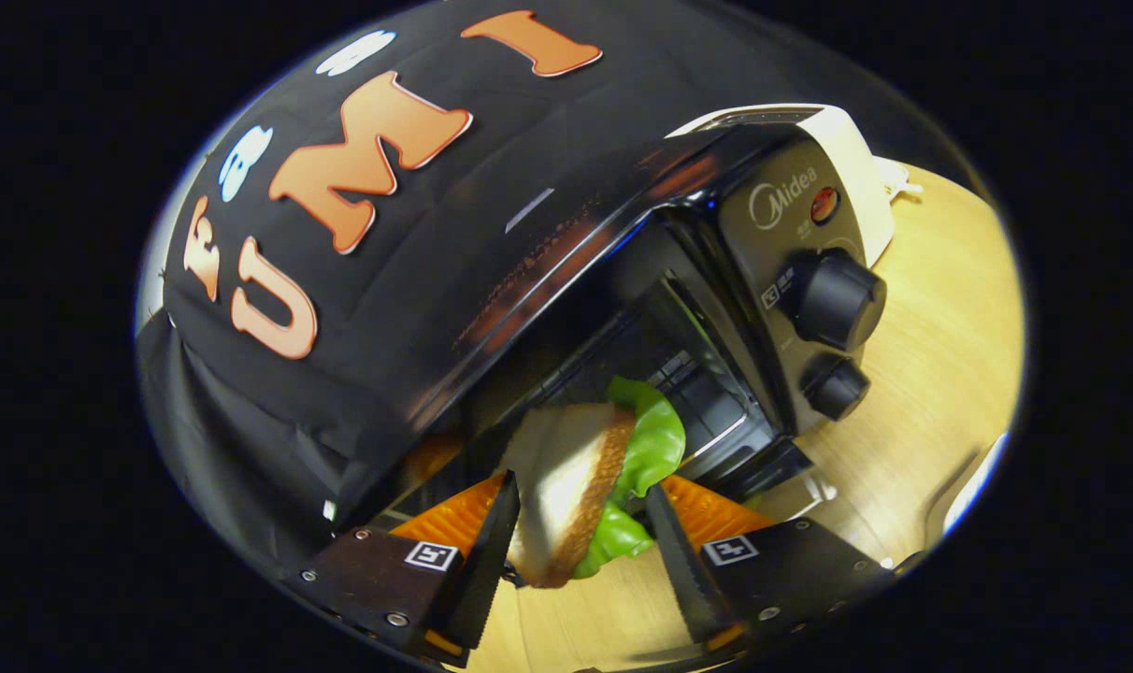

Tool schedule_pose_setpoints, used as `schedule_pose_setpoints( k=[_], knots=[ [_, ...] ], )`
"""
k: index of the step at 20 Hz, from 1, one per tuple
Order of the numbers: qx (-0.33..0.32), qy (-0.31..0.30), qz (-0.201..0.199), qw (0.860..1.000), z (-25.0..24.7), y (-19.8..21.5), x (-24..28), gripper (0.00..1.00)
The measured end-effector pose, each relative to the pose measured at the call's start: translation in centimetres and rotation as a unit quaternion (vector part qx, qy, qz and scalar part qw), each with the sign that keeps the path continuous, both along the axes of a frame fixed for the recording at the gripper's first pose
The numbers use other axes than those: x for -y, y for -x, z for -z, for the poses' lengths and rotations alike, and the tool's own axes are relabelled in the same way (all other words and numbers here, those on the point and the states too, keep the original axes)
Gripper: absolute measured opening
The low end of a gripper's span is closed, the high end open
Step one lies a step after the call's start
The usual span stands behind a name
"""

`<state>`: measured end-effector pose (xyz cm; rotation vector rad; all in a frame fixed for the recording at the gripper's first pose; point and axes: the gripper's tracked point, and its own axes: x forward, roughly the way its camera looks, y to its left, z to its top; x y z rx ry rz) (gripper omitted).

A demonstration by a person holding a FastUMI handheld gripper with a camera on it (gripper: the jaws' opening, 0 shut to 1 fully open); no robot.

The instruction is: Open the toaster oven, put the food inside, and close the toaster oven door.

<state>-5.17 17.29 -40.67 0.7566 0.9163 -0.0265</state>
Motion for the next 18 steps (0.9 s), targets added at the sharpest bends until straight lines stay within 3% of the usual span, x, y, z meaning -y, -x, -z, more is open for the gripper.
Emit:
schedule_pose_setpoints(
  k=[2,9,14,18],
  knots=[
    [-0.01,0.013,-0.03,0.999,-0.3,1.9,0.5,0.89],
    [-0.012,0.059,-0.138,0.989,-2.8,8.5,1.7,0.91],
    [-0.075,0.092,-0.249,0.961,-2.1,16.4,1.6,0.91],
    [-0.099,0.127,-0.313,0.936,-1.1,20.4,2.5,0.91]
  ],
)
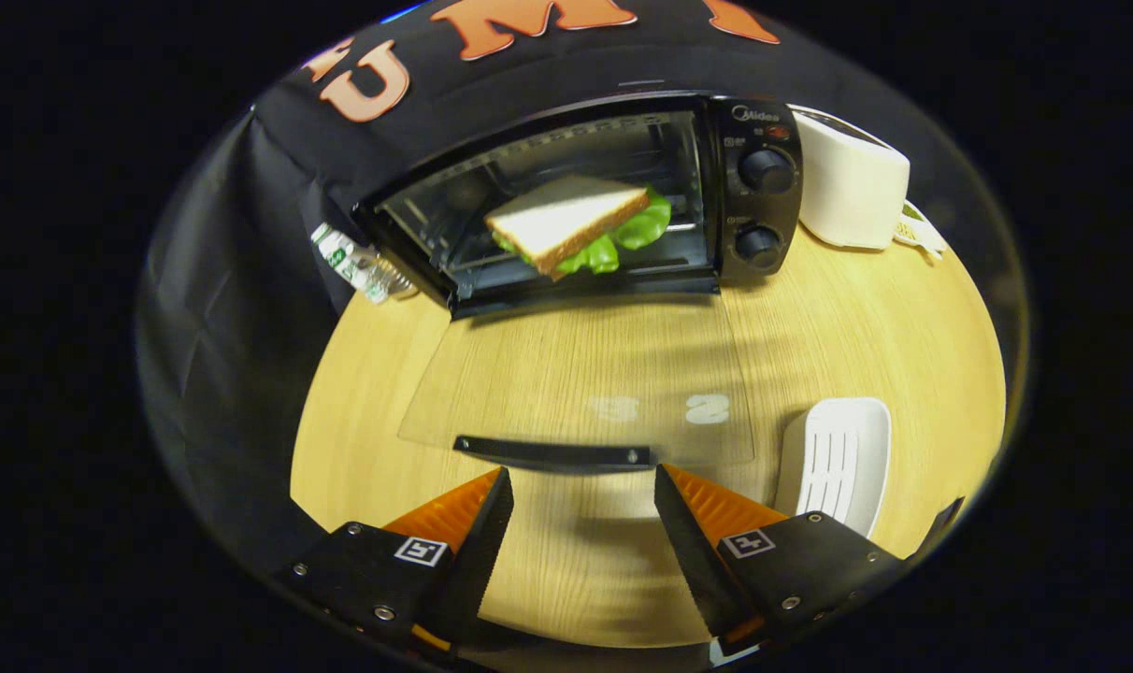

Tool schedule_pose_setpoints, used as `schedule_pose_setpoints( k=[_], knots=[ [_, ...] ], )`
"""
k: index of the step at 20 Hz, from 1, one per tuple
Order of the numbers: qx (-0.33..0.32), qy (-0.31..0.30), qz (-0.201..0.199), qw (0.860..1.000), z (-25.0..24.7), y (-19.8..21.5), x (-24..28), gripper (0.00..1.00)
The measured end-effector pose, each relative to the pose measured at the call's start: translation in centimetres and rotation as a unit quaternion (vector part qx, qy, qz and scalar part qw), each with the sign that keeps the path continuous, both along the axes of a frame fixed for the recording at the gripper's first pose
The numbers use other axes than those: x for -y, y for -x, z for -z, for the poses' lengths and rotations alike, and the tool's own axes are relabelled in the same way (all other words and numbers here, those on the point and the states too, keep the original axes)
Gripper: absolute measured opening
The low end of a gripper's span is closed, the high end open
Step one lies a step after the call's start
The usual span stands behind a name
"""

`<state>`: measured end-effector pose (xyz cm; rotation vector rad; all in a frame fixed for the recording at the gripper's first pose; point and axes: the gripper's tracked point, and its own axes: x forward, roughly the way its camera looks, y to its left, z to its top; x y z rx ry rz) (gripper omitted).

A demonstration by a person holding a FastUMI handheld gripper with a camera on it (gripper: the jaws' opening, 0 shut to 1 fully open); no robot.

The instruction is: Open the toaster oven, put the food inside, and close the toaster oven door.

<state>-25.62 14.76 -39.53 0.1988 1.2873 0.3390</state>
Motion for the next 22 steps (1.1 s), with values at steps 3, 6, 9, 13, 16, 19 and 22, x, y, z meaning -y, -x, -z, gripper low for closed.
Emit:
schedule_pose_setpoints(
  k=[3,6,9,13,16,19,22],
  knots=[
    [-0.019,0.029,-0.04,0.999,2.1,1.4,0.5,0.91],
    [-0.014,0.042,-0.065,0.997,3.5,1.4,0.5,0.92],
    [-0.034,0.028,-0.078,0.996,4.0,2.0,-1.1,0.92],
    [-0.012,0.026,-0.082,0.996,3.7,0.7,-2.2,0.93],
    [-0.017,0.011,-0.062,0.998,2.7,0.2,-2.2,0.93],
    [-0.001,-0.001,-0.049,0.999,0.5,-1.0,-2.4,0.92],
    [0.041,-0.001,-0.048,0.998,-1.8,-3.5,-2.2,0.93]
  ],
)
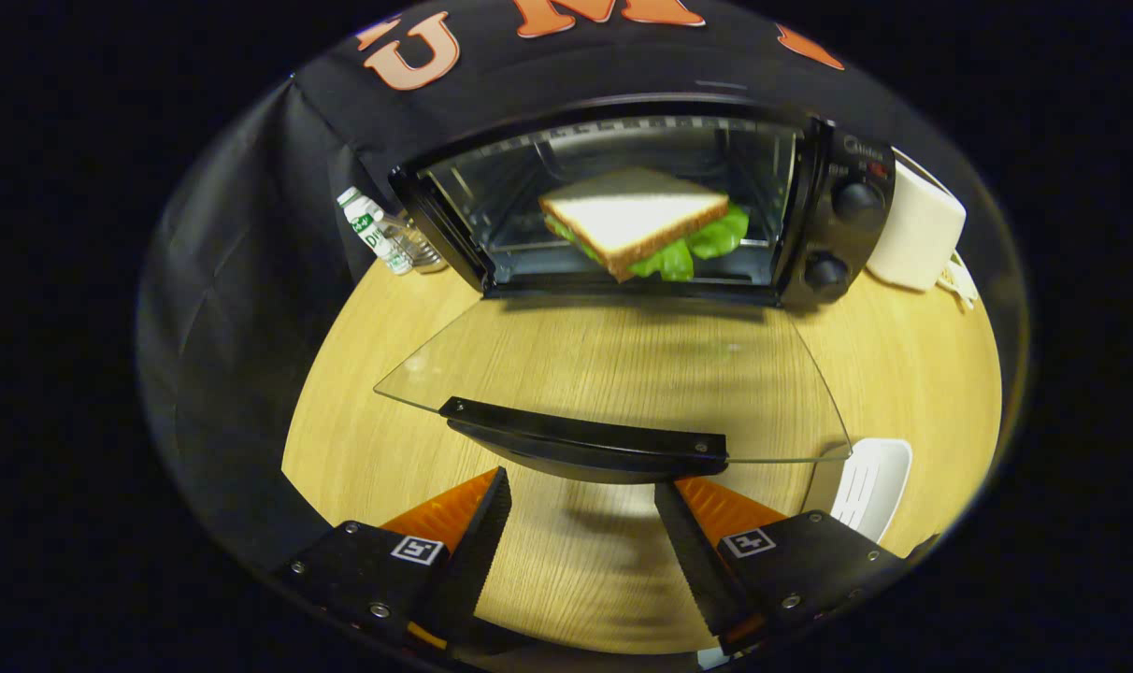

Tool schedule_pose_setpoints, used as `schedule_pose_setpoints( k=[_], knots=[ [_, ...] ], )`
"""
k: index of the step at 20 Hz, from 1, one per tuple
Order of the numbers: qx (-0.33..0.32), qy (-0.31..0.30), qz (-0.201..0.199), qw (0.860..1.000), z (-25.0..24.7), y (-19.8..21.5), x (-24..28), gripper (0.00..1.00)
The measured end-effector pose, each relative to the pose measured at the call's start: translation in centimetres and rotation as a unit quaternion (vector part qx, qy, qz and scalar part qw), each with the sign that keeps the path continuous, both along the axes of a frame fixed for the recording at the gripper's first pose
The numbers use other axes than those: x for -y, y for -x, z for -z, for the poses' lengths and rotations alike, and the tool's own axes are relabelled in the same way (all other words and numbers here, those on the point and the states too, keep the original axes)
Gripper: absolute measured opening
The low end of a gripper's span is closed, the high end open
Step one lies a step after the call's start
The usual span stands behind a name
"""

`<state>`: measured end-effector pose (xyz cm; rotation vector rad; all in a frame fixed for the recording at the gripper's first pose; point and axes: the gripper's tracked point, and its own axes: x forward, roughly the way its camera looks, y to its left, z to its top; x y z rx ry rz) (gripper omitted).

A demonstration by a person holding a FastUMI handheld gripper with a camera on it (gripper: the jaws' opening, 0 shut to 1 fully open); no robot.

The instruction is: Open the toaster oven, put the food inside, and close the toaster oven door.

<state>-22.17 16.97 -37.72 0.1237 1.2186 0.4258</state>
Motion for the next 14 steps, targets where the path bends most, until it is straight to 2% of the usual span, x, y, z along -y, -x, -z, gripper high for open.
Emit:
schedule_pose_setpoints(
  k=[7,14],
  knots=[
    [0.074,0.005,0.015,0.997,-3.1,-6.8,0.6,0.93],
    [0.144,0.001,0.026,0.989,-6.6,-11.3,0.7,0.93]
  ],
)
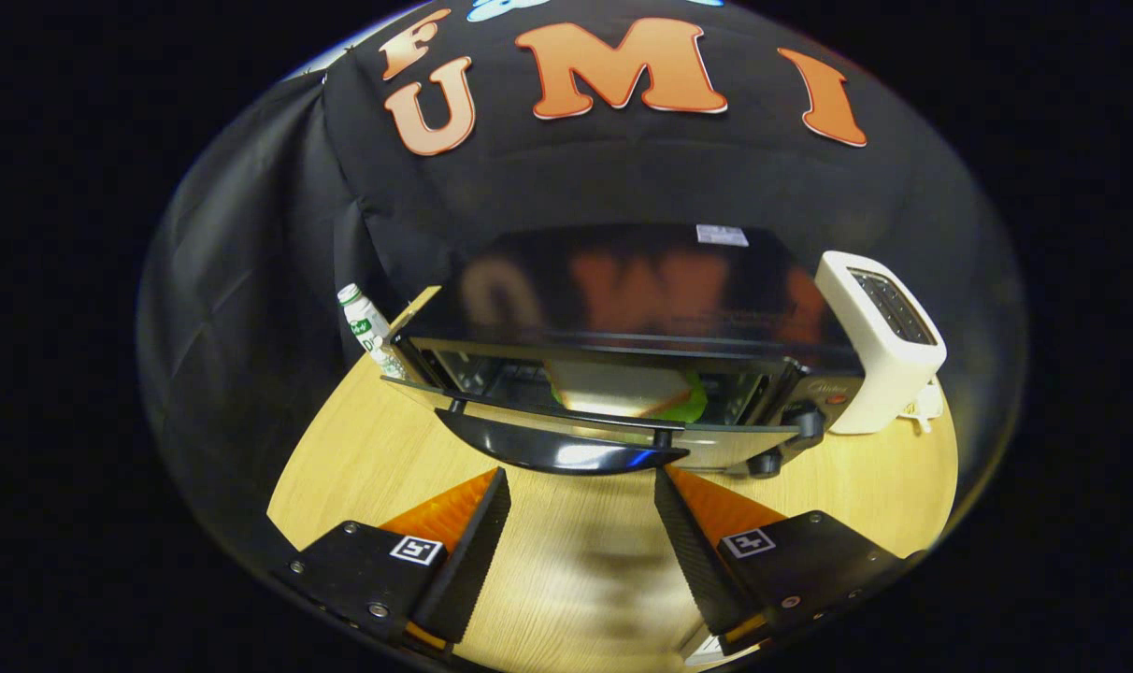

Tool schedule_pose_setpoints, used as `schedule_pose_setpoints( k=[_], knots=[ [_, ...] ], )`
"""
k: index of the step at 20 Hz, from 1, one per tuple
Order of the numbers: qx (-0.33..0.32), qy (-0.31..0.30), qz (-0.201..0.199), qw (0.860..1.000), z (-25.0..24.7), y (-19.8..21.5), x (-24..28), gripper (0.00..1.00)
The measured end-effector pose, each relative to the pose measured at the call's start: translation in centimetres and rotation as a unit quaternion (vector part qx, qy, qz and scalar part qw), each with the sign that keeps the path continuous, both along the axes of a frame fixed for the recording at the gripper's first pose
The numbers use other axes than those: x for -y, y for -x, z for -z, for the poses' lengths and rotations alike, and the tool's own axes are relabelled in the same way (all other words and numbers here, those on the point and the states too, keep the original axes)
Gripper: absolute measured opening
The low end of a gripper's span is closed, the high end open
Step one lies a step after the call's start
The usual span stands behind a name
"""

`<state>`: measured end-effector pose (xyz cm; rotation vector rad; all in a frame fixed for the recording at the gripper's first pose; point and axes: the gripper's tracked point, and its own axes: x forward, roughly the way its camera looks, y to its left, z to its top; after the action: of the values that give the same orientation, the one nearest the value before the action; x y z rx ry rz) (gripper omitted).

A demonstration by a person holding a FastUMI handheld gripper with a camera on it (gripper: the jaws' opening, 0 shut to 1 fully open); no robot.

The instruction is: Open the toaster oven, put the food inside, and close the toaster oven door.

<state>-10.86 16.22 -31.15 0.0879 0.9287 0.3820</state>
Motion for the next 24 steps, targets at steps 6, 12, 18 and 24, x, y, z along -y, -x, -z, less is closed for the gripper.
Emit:
schedule_pose_setpoints(
  k=[6,12,18,24],
  knots=[
    [0.112,-0.035,0.012,0.993,-9.9,-3.0,2.4,0.93],
    [0.266,-0.033,0.048,0.962,-23.0,-7.4,7.9,0.97],
    [0.374,-0.006,0.085,0.923,-33.5,-9.5,13.4,0.97],
    [0.429,-0.014,0.123,0.895,-40.9,-9.9,16.4,0.97]
  ],
)
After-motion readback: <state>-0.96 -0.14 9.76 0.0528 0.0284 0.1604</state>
